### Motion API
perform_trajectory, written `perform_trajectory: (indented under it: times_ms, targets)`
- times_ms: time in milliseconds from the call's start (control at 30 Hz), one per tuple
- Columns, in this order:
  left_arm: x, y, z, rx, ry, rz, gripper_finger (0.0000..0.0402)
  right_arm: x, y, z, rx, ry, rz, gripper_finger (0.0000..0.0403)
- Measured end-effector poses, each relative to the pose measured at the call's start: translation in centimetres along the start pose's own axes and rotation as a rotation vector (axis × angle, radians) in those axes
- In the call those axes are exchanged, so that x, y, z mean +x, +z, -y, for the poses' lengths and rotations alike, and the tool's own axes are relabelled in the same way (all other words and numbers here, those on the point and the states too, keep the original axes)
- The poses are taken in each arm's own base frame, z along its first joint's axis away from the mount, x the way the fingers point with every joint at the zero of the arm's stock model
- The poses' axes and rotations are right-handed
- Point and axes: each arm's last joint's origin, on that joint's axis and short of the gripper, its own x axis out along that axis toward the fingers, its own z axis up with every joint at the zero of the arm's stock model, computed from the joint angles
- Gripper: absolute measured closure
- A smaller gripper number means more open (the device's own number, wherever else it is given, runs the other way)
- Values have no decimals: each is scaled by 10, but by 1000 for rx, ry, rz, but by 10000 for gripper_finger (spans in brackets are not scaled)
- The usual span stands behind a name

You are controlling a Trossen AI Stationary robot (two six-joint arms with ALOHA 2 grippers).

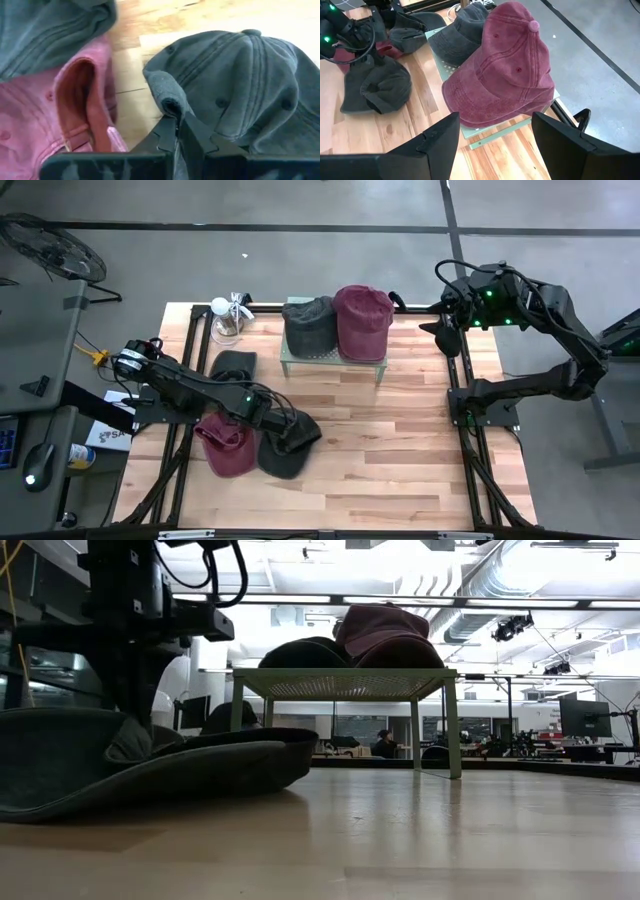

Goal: Pick & Place hat
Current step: Stack the bottom black cap on the other black cap on the shelf

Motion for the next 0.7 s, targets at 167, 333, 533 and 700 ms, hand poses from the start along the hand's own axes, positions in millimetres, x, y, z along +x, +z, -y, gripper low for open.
perform_trajectory:
  times_ms: [167, 333, 533, 700]
  targets:
    - [-1, -1, 4, 58, -40, -24, 391, 0, 0, 0, 0, 1, 0, 162]
    - [-21, -1, 20, 204, -135, -38, 395, 0, 0, 0, 0, 6, -1, 162]
    - [-71, 2, 48, 464, -322, -9, 398, 0, 0, 0, -15, 12, -6, 162]
    - [-127, 7, 67, 697, -516, 72, 398, 0, -1, 0, -45, 17, -15, 162]
